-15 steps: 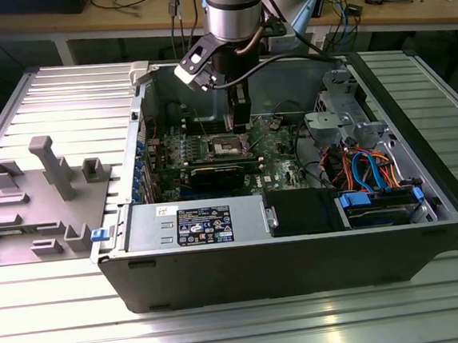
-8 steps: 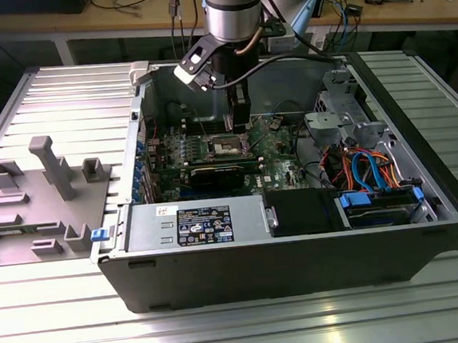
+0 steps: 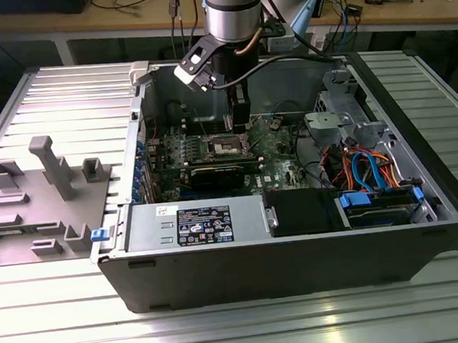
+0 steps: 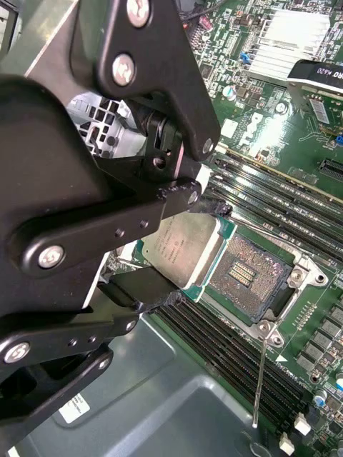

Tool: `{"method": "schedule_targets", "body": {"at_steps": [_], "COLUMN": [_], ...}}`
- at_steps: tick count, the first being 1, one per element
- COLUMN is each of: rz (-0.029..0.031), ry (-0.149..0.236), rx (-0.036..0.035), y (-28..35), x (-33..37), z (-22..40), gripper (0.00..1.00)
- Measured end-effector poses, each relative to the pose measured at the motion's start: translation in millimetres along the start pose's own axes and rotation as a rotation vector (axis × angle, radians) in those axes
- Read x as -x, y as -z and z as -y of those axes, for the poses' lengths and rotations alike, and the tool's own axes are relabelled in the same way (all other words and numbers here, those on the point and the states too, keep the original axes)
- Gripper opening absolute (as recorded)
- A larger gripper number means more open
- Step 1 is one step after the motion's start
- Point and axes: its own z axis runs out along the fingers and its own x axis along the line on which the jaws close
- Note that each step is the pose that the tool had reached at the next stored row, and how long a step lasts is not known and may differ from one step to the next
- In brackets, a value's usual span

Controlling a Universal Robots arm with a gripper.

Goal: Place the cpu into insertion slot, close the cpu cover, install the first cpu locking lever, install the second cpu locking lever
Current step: 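Place the cpu into insertion slot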

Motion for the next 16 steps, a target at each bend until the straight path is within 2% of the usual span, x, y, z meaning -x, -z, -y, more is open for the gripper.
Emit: {"method": "schedule_targets", "body": {"at_steps": [1,3,11,13,16], "rz": [0.0000,0.0000,0.0000,-0.0001,0.0000], "ry": [0.000,0.000,0.000,0.000,0.000], "rx": [0.0000,0.0000,0.0000,0.0000,0.0000], "y": [-0.1,-4.1,-6.5,-14.5,-14.6], "x": [0.0,0.0,-0.2,-0.2,-0.2], "z": [0.0,0.3,0.4,0.9,0.9], "gripper": [0.54,0.54,0.54,0.54,0.54]}}
